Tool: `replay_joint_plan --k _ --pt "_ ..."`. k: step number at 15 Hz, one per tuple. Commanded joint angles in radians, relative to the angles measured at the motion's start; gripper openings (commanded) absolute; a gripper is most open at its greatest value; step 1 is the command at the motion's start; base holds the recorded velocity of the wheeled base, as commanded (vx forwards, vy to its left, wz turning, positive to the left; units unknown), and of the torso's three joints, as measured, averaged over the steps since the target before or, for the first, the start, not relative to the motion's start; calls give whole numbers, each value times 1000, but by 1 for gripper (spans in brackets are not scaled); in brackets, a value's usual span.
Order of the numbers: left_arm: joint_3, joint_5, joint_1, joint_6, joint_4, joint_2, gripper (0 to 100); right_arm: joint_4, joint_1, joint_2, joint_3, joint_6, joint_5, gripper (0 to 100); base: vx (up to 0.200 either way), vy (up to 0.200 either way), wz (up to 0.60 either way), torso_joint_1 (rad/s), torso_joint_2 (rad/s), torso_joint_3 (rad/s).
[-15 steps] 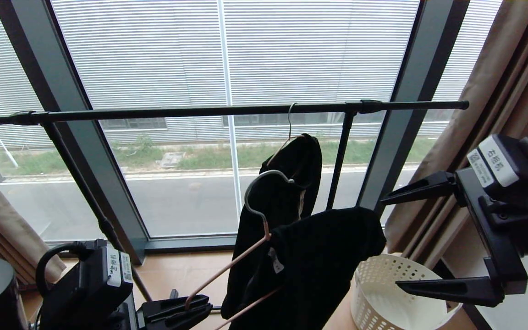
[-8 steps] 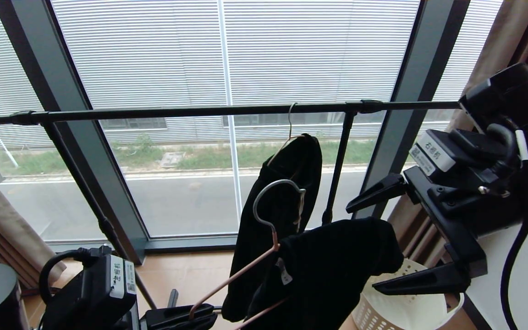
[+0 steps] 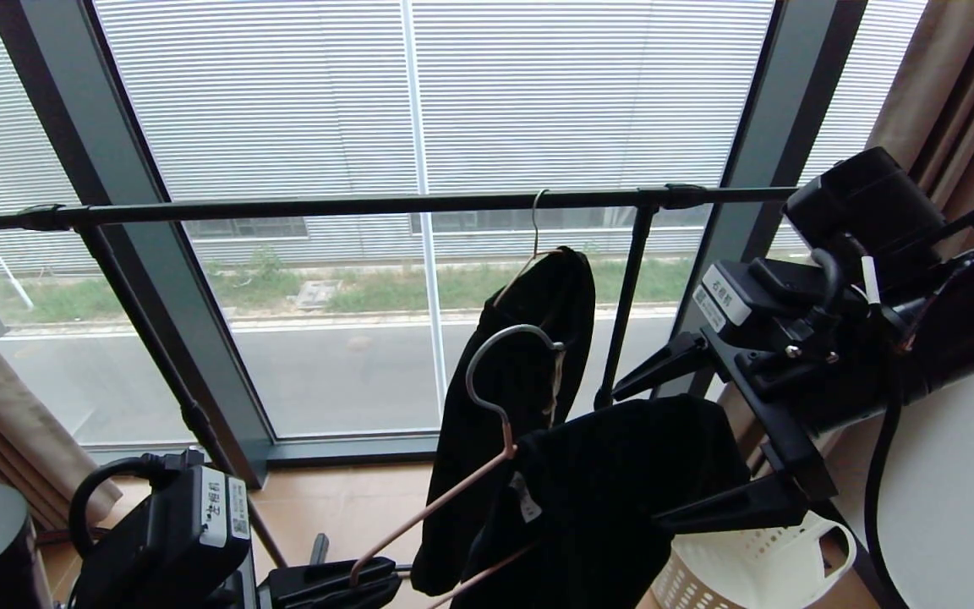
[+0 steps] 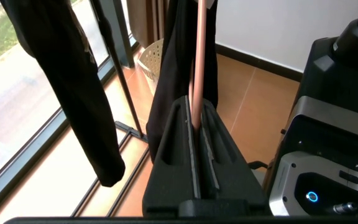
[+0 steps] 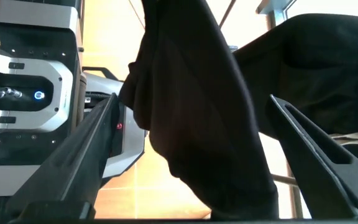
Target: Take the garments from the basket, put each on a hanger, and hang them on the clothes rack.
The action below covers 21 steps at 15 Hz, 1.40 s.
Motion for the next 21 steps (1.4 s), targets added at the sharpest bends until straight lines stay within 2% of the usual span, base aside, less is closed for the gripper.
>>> replay_joint_plan --k 1,21 --pt "1 1 0 0 0 -3 0 -2 0 16 -1 1 1 100 0 0 0 0 0 0" --pt "7 1 2 -3 -2 -7 0 -23 42 60 13 2 9 100 0 0 0 0 0 0"
